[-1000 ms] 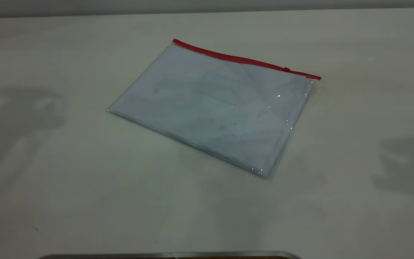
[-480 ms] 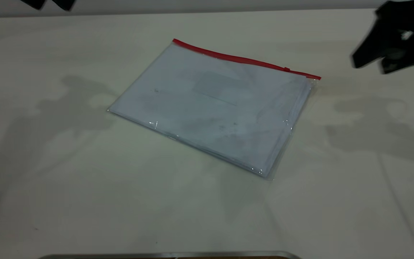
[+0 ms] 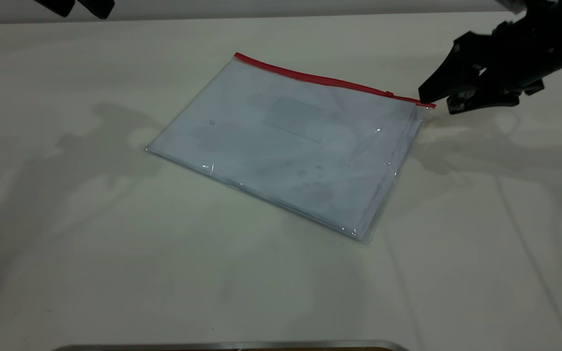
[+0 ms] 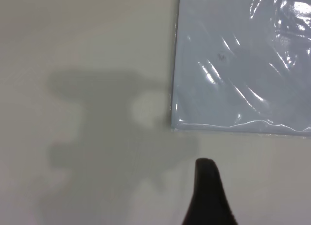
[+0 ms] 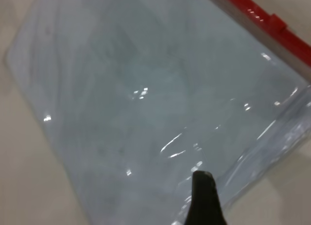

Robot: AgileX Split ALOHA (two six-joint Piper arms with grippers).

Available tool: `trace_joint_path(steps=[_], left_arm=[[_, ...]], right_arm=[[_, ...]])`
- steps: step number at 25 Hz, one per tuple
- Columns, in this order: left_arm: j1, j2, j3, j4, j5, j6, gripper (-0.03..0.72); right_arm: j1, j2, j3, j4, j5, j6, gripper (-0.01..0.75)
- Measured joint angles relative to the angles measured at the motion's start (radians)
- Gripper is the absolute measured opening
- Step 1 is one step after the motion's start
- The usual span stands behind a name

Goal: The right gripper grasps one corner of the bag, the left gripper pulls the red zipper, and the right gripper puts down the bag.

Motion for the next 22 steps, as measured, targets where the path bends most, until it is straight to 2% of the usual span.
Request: trace_joint_path(steps=[11, 17, 22], left_arm=[[0.0, 0.0, 0.0, -0.042, -0.024, -0.009, 0.59], [0.0, 0.0, 0.0, -0.045, -0.029, -0.009, 0.59], [0.0, 0.0, 0.0, -0.046, -0.03, -0.009, 0.59]], right_arm=[[-0.002, 0.168, -0.155, 0.017, 0.022, -0.048, 0.591], [-0.002, 0.218, -0.182, 0.066, 0.029, -0.123, 0.591], [-0.002, 0.258, -0.184, 0.165, 0.139, -0.237, 0.591]])
